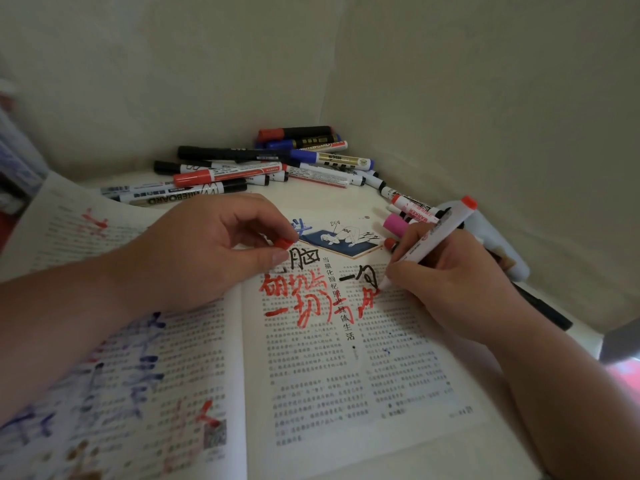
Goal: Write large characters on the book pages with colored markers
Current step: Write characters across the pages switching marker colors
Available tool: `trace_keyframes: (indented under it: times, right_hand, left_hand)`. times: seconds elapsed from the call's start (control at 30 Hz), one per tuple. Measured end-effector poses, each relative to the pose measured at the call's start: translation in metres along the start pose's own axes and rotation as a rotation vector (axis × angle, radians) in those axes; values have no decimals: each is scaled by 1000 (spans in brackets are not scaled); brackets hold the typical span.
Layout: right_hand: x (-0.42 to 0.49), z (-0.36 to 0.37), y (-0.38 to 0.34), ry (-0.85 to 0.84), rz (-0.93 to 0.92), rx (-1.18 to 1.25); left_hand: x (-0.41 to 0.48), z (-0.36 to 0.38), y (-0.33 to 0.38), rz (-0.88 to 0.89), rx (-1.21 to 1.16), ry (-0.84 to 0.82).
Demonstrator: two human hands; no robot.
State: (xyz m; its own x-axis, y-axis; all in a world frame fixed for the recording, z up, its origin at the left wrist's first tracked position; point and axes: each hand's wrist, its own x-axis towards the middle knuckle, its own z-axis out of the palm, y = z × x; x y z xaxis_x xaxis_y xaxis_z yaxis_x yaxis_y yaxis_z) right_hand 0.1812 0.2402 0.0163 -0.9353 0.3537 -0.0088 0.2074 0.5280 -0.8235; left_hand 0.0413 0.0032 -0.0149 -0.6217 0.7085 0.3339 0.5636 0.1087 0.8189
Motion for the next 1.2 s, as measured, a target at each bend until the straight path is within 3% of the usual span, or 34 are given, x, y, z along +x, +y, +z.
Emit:
trace_keyframes:
  times: [0.27, 0.7, 0.93, 1.2]
  right_hand:
    - [-3, -2, -5, -120, -43, -37]
    - [-3, 2, -3, 13, -9, -54]
    - [-6, -2, -4, -224, -107, 16]
    - [-6, -4, -4, -131, -116, -59]
  left_hand:
    - [0, 0, 1, -5, 20, 8]
    - [0, 0, 4, -48, 51, 23]
    - [-1, 3, 10, -123, -113, 47]
    - [-1, 2, 8, -149, -96, 44]
